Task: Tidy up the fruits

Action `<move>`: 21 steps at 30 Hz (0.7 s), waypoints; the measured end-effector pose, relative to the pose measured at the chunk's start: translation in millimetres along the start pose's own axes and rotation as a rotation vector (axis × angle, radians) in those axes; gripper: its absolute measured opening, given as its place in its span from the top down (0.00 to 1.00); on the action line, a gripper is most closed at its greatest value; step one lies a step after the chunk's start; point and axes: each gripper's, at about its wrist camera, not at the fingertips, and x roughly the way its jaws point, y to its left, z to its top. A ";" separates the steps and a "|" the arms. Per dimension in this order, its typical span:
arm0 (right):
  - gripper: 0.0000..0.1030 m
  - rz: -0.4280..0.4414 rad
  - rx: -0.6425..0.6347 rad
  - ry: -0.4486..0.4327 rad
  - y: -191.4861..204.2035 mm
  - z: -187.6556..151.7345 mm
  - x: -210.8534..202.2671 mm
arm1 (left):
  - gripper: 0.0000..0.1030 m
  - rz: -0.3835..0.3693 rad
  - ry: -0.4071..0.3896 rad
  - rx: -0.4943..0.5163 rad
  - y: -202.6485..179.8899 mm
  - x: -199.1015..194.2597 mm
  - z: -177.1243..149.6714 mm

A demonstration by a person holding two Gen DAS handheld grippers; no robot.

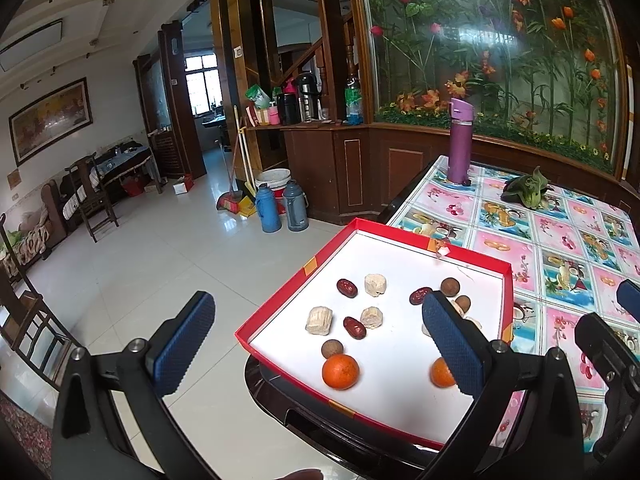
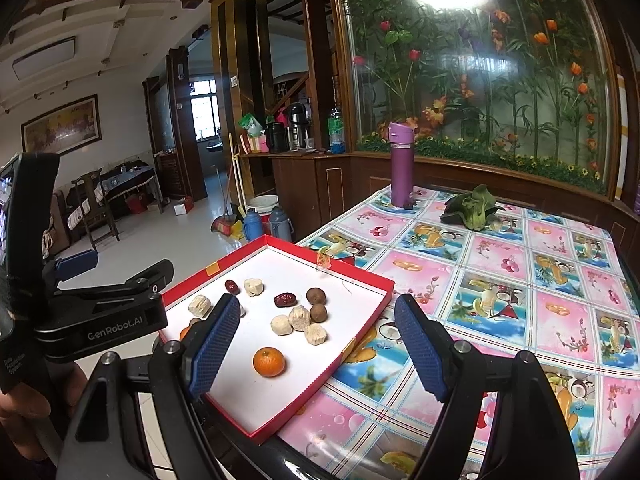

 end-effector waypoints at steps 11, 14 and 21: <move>0.23 0.001 0.001 0.000 -2.5 -0.8 -1.9 | 0.00 -0.004 0.003 -0.002 -0.5 -1.0 -0.3; 0.23 -0.001 -0.001 -0.001 -2.7 -1.3 -1.9 | 0.00 -0.006 0.003 -0.005 0.2 -2.6 -1.4; 0.23 0.003 0.005 0.012 -3.7 -3.1 -1.5 | 0.00 -0.004 0.004 -0.003 -0.5 -0.8 -0.2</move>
